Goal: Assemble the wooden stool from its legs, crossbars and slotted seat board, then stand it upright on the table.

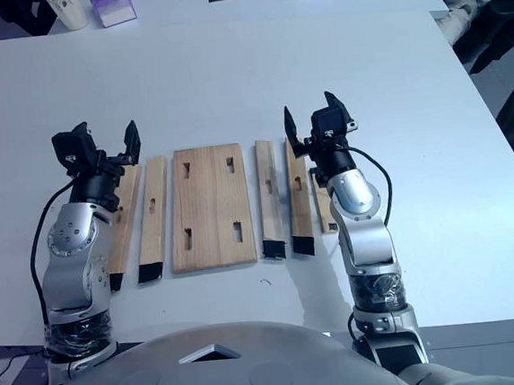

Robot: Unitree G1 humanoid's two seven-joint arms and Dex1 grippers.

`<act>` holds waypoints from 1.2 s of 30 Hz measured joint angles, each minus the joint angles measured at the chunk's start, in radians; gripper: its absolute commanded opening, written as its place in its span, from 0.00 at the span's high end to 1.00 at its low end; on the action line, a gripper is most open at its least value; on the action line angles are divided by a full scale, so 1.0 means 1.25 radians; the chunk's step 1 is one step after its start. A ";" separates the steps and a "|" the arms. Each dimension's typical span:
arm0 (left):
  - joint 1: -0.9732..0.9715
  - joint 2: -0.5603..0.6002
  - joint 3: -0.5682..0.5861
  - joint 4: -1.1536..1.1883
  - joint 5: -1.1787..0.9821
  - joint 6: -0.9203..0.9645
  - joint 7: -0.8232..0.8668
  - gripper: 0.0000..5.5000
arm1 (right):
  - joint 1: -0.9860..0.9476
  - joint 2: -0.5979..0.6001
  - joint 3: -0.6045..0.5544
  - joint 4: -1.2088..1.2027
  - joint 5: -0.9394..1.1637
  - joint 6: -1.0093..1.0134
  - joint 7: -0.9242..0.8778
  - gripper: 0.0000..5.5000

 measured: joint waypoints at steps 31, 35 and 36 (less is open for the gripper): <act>-0.013 -0.002 0.004 0.010 0.000 -0.004 -0.008 0.21 | -0.011 0.000 0.000 0.009 0.000 -0.009 0.002 0.27; -0.014 -0.001 0.009 0.009 -0.007 -0.001 -0.010 0.21 | -0.015 0.000 -0.004 0.009 0.000 -0.009 0.000 0.27; -0.015 -0.001 0.009 0.010 -0.007 -0.001 -0.010 0.21 | -0.015 0.000 -0.004 0.009 0.000 -0.009 -0.001 0.27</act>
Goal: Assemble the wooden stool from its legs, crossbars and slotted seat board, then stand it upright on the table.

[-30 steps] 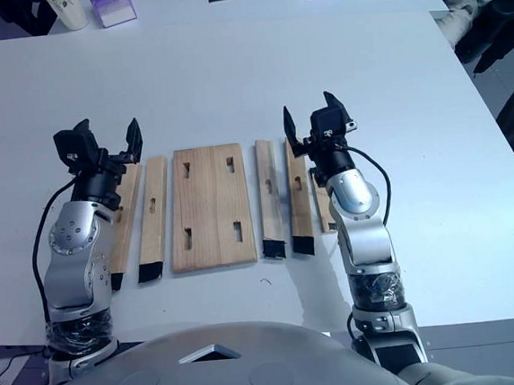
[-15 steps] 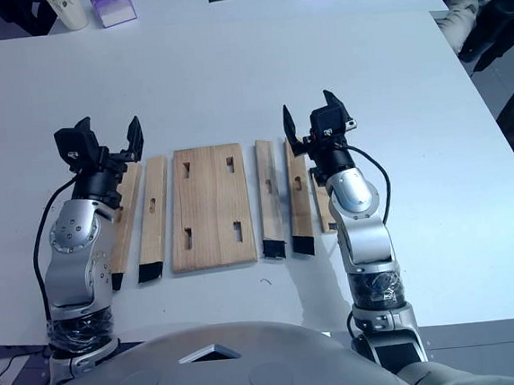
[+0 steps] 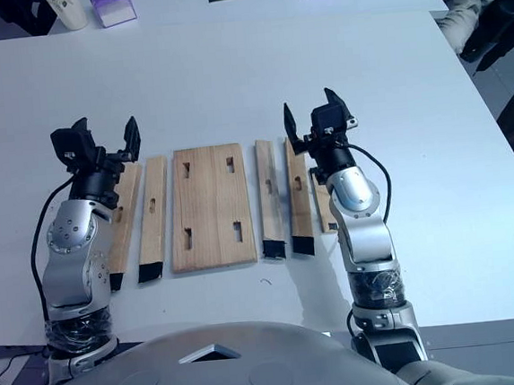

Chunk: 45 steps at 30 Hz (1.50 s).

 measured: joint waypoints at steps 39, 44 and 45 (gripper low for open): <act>0.172 0.448 0.205 -0.071 -0.218 0.464 -0.298 0.29 | 0.236 0.061 -0.030 -0.210 -0.035 0.044 -0.123 0.27; 0.194 0.448 0.180 -0.041 -0.206 0.427 -0.311 0.29 | 0.236 0.059 -0.031 -0.216 -0.036 0.049 -0.122 0.27; 0.196 0.448 0.170 -0.032 -0.202 0.415 -0.316 0.29 | 0.236 0.060 -0.030 -0.216 -0.036 0.050 -0.122 0.27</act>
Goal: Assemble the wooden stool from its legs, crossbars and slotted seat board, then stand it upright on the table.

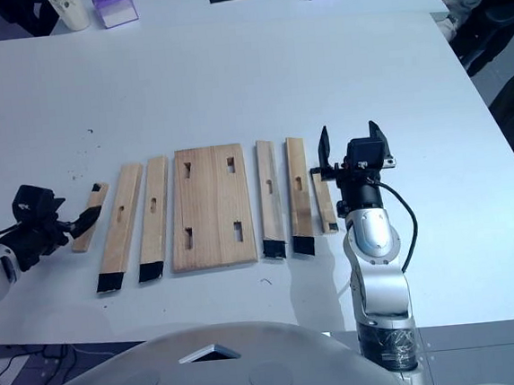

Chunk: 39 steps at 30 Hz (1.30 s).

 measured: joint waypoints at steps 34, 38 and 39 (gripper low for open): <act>0.066 0.004 0.009 0.132 0.046 -0.135 -0.032 0.60 | 0.024 -0.007 0.005 -0.026 0.000 0.026 0.014 0.27; 0.067 0.004 0.008 0.131 0.046 -0.135 -0.034 0.71 | 0.024 -0.008 0.005 -0.028 0.000 0.027 0.014 0.27; 0.065 0.004 0.007 0.131 0.046 -0.136 -0.034 0.74 | 0.024 -0.008 0.005 -0.028 0.000 0.027 0.014 0.27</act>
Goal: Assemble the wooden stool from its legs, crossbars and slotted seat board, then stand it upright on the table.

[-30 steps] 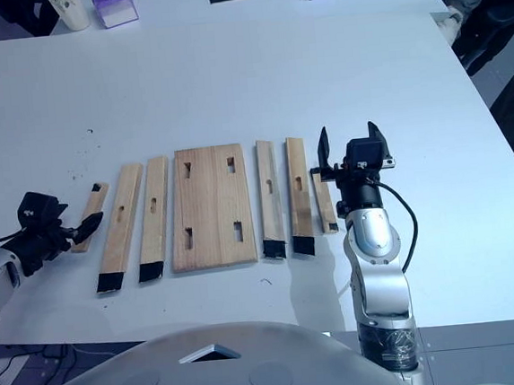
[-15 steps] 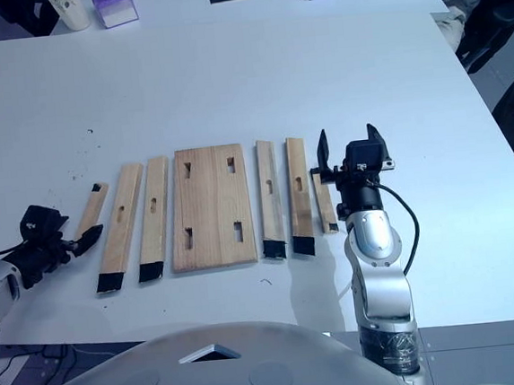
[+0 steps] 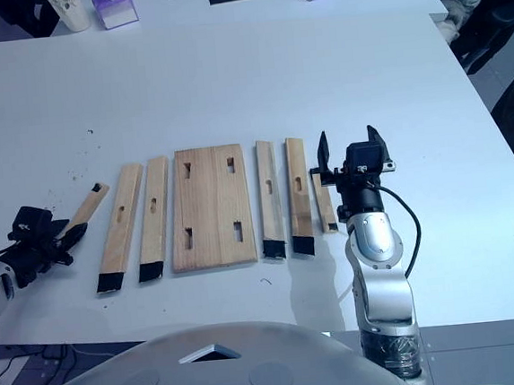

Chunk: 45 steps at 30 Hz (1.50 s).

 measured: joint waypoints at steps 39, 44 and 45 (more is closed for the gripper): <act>-0.532 -0.185 -0.164 -0.232 -0.585 0.057 -0.109 0.76 | -0.634 -0.464 -0.151 0.168 0.994 0.596 0.753 0.27; -0.508 -0.177 -0.177 -0.246 -0.585 0.049 -0.117 0.76 | -0.636 -0.468 -0.128 0.167 0.987 0.596 0.757 0.27; -0.503 -0.173 -0.182 -0.252 -0.585 0.049 -0.120 0.76 | -0.636 -0.468 -0.128 0.166 0.985 0.595 0.757 0.27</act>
